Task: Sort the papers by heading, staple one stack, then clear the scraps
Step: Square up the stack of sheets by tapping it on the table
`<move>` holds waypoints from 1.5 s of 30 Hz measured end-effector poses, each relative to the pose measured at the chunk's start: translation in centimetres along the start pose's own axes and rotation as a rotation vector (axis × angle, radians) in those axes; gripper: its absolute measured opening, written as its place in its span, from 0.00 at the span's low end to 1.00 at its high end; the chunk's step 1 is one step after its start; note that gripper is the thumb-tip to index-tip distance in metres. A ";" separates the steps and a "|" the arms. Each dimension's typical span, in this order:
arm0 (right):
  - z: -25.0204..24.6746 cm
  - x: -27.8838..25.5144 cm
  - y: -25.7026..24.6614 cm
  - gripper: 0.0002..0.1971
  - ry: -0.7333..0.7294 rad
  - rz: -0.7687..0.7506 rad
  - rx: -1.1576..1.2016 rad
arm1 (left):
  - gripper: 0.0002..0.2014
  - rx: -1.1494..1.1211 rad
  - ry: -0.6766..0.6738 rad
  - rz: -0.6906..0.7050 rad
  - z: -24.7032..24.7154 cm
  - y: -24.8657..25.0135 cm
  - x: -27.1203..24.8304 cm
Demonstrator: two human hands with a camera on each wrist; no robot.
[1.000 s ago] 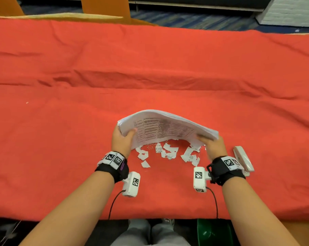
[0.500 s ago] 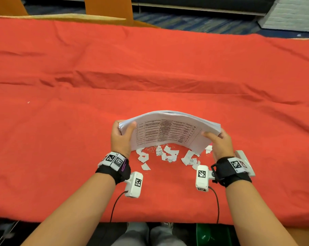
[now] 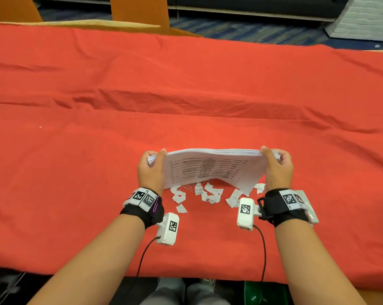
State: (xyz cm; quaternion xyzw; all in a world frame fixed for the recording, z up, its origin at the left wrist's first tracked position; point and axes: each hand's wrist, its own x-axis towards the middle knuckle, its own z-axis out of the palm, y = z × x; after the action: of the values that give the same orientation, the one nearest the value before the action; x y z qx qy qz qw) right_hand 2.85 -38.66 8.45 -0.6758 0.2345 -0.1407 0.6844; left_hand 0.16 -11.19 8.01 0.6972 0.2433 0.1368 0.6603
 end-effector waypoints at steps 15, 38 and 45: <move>1.1 1.0 0.5 0.22 0.028 0.063 0.008 | 0.15 -0.017 -0.028 -0.036 0.3 0.2 0.0; -1.0 1.8 0.8 0.16 -0.261 0.048 -0.002 | 0.12 0.024 -0.117 0.017 0.6 -0.2 1.4; -0.9 1.5 3.0 0.21 -0.270 0.124 0.035 | 0.16 0.016 -0.109 -0.030 0.9 -1.8 0.7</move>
State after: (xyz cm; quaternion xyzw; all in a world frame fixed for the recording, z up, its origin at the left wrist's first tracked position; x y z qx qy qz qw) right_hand 3.30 -40.07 5.33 -0.6606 0.1793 -0.0100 0.7289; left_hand 0.91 -11.61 6.08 0.7051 0.2184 0.0870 0.6691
